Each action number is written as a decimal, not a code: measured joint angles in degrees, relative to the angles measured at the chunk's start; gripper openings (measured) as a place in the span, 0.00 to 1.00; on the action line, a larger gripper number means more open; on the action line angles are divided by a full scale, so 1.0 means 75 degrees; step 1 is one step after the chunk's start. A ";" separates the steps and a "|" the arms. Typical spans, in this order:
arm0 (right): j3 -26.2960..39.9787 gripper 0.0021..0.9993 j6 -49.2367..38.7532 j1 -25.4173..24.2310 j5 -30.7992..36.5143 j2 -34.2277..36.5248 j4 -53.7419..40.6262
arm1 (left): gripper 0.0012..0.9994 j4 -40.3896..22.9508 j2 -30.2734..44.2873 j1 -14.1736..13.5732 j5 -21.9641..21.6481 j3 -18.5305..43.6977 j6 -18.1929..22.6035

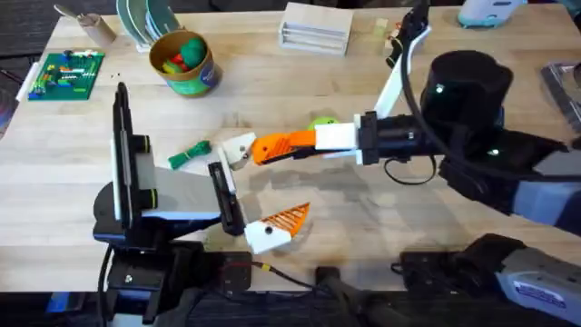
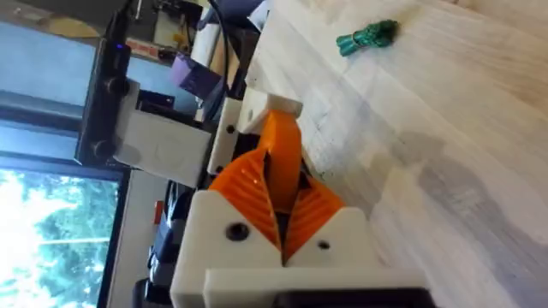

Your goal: Pick up the gripper from the table and insert it into the empty holder that is missing its gripper. Then pick up a screw, insert it into the mounting hole, and use the screwdriver to tighten it. Finally, clean up the table by picking up the vegetable and placing it into the bucket.

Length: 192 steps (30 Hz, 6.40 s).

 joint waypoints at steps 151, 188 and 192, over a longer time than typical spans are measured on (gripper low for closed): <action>0.2981 0.80 -0.6599 0.1546 0.6967 0.3003 -0.5595 | 0.99 -0.0047 0.0000 -0.0015 0.0726 -0.0006 -0.0242; 0.3025 0.45 -0.7185 0.1729 0.7923 0.3112 -0.5389 | 0.99 -0.0047 0.0000 -0.0015 0.0726 -0.0006 -0.0242; 0.3025 0.45 -0.7208 0.1861 0.7905 0.3109 -0.5330 | 0.99 -0.0047 0.0000 -0.0015 0.0726 -0.0006 -0.0242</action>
